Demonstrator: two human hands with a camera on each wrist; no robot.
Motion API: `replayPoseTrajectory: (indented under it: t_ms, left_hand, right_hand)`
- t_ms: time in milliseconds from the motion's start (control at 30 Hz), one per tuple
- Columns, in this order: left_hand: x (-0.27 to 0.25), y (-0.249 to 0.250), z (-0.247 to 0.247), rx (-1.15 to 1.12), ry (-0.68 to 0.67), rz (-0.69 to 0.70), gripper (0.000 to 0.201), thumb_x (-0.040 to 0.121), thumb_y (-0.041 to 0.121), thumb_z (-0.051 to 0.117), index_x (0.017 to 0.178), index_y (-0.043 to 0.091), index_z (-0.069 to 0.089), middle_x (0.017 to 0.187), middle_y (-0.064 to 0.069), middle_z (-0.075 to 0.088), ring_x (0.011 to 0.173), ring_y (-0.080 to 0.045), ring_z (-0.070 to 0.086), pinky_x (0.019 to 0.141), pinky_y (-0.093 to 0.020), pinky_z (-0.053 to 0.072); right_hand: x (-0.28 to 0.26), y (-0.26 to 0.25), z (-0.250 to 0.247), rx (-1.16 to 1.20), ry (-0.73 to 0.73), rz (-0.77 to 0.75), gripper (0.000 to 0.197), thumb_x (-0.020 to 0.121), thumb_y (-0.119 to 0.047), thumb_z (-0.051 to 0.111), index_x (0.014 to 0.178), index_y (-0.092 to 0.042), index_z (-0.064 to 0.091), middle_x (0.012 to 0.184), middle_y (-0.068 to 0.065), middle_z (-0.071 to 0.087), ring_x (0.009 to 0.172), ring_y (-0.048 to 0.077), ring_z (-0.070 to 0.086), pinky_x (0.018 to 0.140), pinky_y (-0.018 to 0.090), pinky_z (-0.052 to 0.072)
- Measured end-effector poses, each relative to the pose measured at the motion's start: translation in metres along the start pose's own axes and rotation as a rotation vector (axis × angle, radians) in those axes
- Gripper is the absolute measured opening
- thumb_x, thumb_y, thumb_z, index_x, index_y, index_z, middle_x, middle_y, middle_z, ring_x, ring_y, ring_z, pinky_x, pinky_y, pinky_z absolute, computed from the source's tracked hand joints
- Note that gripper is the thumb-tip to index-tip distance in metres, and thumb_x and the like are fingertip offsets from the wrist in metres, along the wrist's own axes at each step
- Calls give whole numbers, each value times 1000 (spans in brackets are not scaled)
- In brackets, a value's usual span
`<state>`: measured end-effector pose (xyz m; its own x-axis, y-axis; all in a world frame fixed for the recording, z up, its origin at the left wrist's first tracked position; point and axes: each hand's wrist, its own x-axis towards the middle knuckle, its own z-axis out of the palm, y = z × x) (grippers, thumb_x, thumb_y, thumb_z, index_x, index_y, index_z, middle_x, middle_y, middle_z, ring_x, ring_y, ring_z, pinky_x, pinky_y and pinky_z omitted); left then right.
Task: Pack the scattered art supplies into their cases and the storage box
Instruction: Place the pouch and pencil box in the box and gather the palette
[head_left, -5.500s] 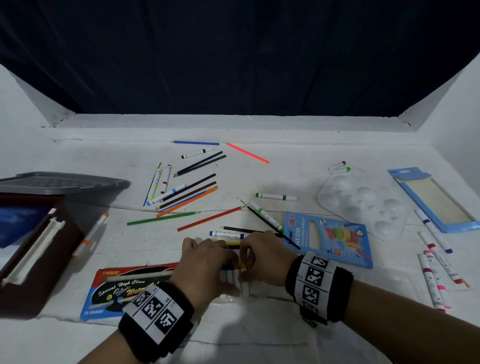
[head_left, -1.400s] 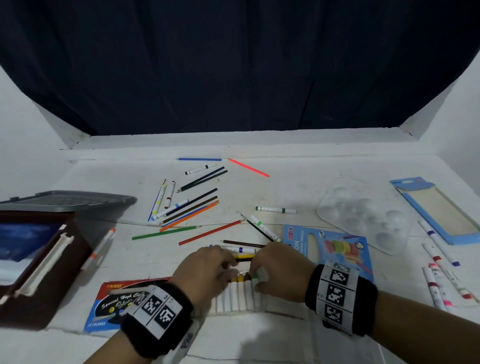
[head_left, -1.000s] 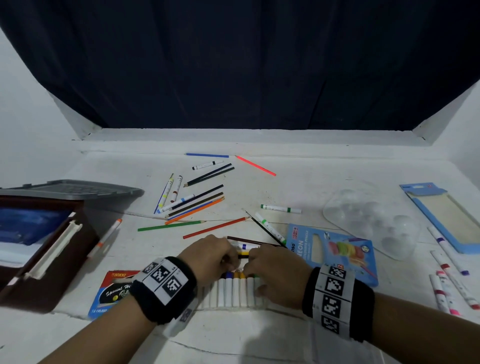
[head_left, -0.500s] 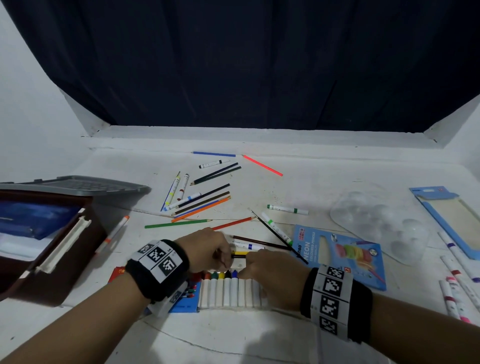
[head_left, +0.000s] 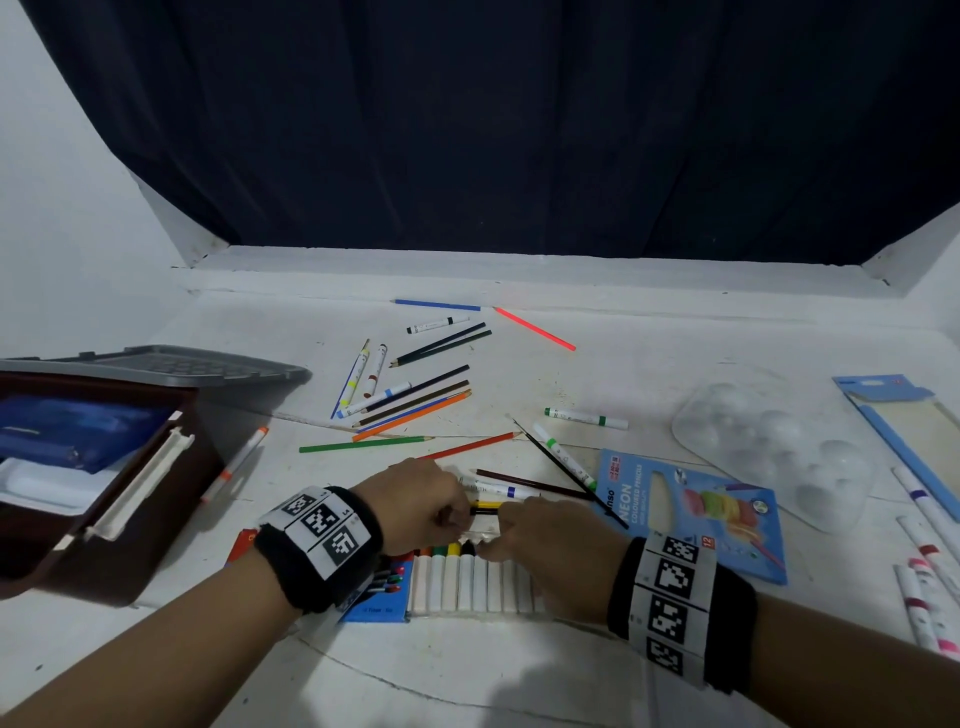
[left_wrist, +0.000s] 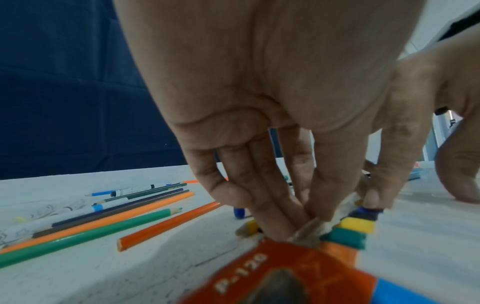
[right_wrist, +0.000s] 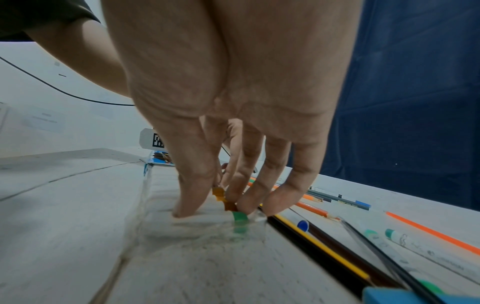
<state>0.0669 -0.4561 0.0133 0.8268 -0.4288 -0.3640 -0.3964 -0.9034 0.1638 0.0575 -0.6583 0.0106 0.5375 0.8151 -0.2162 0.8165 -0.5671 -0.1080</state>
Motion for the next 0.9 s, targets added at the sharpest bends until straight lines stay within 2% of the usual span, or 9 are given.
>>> replayPoseTrajectory:
  t_ms: [133, 200, 267, 367, 433, 533, 633, 733, 900]
  left_hand:
    - [1, -1, 1, -11, 32, -2, 18, 95, 33, 59, 104, 23, 71, 97, 4, 67, 82, -9, 55, 82, -29, 51]
    - [0, -3, 3, -43, 28, -12, 17, 94, 32, 59, 104, 23, 71, 98, 4, 68, 85, -10, 58, 83, -29, 51]
    - [-2, -4, 7, -51, 30, -13, 17, 94, 30, 58, 103, 23, 71, 97, 4, 68, 87, -12, 61, 82, -29, 50]
    - [-5, -4, 14, -48, 69, -9, 17, 96, 28, 55, 100, 21, 70, 94, 2, 68, 84, -14, 61, 72, -25, 44]
    - [-6, -4, 15, -66, 87, 0, 17, 97, 26, 54, 102, 20, 69, 96, 1, 67, 82, -13, 58, 69, -23, 38]
    - [-7, -5, 15, -86, 92, 15, 18, 98, 23, 53, 106, 22, 69, 102, 1, 68, 88, -13, 59, 74, -23, 39]
    - [-5, -5, 14, -77, 72, 22, 20, 98, 21, 52, 107, 20, 69, 103, -1, 68, 94, -18, 63, 82, -30, 49]
    - [-4, -6, 11, -73, 58, 41, 17, 97, 20, 54, 105, 18, 68, 102, -3, 68, 94, -20, 62, 87, -38, 51]
    - [-12, -16, 10, -117, 75, 72, 21, 96, 27, 56, 111, 19, 68, 108, -1, 66, 99, -18, 60, 91, -36, 49]
  right_hand:
    - [2, 0, 0, 13, -12, 11, 60, 83, -2, 66, 136, -29, 53, 111, 4, 51, 100, 24, 53, 72, 33, 42]
    - [2, -2, 0, 19, -15, 23, 61, 84, -3, 64, 137, -29, 51, 113, 4, 51, 102, 23, 52, 71, 32, 38]
    - [1, -3, -1, 45, -14, 33, 60, 85, -4, 63, 137, -30, 50, 116, 4, 51, 104, 24, 51, 73, 32, 39]
    - [1, -3, -3, 63, -13, 60, 60, 84, -7, 63, 137, -29, 48, 118, 4, 52, 106, 25, 54, 76, 31, 40]
    - [2, -6, -4, 46, 3, 79, 66, 84, -6, 63, 141, -31, 42, 118, 6, 52, 105, 27, 55, 75, 31, 39]
    - [6, -15, -3, -47, -8, 64, 73, 86, -5, 60, 146, -35, 32, 119, 12, 49, 105, 31, 53, 77, 38, 43]
    - [10, -21, -4, -108, -39, 54, 62, 90, -8, 58, 145, -30, 37, 126, 16, 46, 114, 35, 49, 86, 43, 44]
    - [13, -23, -9, -124, -81, 54, 55, 92, -10, 56, 142, -27, 40, 130, 15, 44, 118, 34, 46, 91, 44, 42]
    - [12, -24, -10, -81, -72, 60, 61, 91, -3, 50, 145, -28, 38, 121, 12, 47, 108, 31, 50, 73, 37, 34]
